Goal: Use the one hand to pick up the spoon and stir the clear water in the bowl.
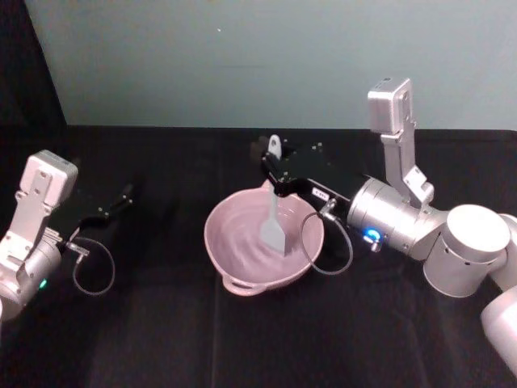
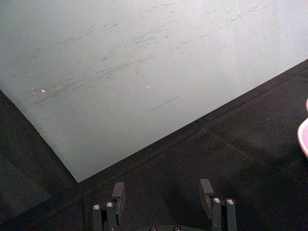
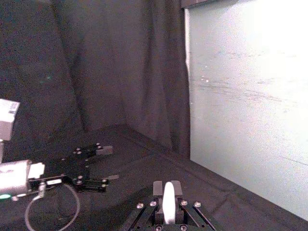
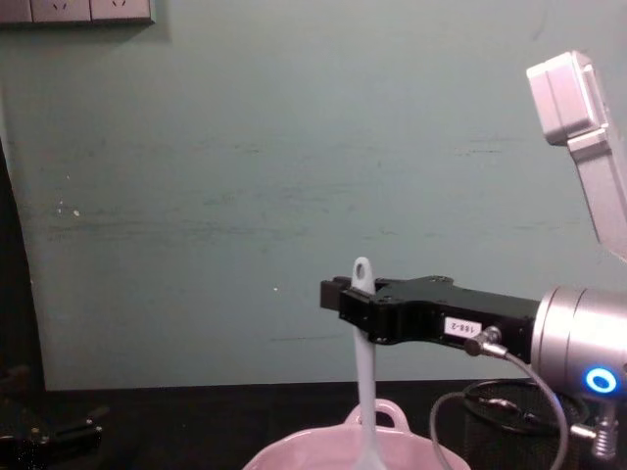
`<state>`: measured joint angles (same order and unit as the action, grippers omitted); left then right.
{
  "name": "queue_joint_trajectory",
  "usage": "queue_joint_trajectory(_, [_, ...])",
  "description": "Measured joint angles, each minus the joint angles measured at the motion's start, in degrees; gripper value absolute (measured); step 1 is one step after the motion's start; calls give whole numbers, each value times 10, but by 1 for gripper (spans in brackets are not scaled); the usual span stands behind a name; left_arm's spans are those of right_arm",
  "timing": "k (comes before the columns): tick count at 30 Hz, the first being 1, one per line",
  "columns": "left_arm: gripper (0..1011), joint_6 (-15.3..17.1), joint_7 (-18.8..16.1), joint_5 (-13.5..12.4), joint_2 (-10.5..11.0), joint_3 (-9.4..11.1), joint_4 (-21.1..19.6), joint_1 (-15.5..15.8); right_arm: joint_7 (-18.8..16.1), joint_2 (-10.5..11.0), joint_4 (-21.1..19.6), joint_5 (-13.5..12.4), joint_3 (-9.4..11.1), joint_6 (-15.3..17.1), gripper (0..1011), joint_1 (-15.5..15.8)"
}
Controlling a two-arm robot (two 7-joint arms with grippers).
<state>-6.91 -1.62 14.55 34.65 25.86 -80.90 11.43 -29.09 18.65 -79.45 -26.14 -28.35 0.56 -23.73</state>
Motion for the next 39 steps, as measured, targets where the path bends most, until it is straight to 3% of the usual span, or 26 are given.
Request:
queue_joint_trajectory(12, [1011,0,0,0,0,0,0,0,-10,-18,0,2,-23,2,112,-3])
queue_joint_trajectory(22, [1011,0,0,0,0,0,0,0,-12,-55,62,8,-37,-6,111,-42])
queue_joint_trajectory(31, [1011,0,0,0,0,0,0,0,-8,-70,109,9,-24,-14,111,-69])
queue_joint_trajectory(39, [1011,0,0,0,0,0,0,0,0,-58,114,9,-5,-15,111,-70])
